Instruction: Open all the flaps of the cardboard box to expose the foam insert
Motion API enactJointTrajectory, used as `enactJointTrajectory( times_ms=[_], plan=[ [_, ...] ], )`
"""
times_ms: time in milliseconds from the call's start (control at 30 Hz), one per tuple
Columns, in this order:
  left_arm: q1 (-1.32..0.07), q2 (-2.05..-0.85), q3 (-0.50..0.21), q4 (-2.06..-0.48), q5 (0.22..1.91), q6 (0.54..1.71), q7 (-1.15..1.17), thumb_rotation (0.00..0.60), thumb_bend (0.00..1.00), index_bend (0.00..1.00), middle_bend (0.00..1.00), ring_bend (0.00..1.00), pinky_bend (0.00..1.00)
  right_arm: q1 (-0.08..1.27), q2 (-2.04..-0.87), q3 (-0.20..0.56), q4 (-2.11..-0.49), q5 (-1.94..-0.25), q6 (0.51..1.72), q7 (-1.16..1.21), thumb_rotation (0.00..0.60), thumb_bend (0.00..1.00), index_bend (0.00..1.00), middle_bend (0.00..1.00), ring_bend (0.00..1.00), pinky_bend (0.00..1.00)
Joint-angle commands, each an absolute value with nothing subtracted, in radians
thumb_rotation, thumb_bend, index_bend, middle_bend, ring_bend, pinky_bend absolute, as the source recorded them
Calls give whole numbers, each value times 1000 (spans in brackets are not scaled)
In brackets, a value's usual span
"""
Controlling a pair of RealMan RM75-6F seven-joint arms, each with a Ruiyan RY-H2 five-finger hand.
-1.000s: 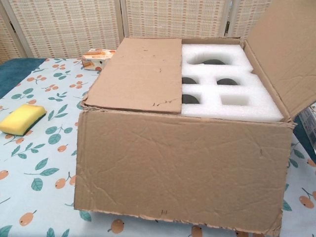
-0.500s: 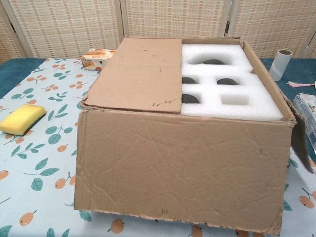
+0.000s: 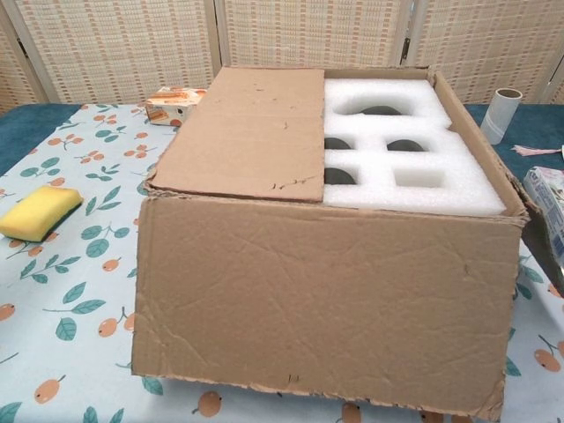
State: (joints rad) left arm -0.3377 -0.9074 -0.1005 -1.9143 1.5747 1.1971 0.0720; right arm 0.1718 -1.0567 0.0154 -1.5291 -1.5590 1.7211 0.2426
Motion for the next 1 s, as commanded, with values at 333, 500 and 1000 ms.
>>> enactJointTrajectory(
  times_ms=[333,500,1000],
  plan=[
    [-672,-990,-246,-2036,1510,891,251,600,929,458,50,0,0,62,-1036,37,-1430,-1598,1857,538,519,206,361,0,0,0],
    [-781,-1085,-294,-1995,1439,825,222,600,963,458,50,0,0,53,-1027,51,-1418,-1582,1837,575,521,206,361,0,0,0],
    [-1002,-1330,-310,-1767,1228,742,331,600,1000,407,18,0,0,33,-998,72,-1403,-1569,1792,665,522,206,352,0,0,0]
  ],
)
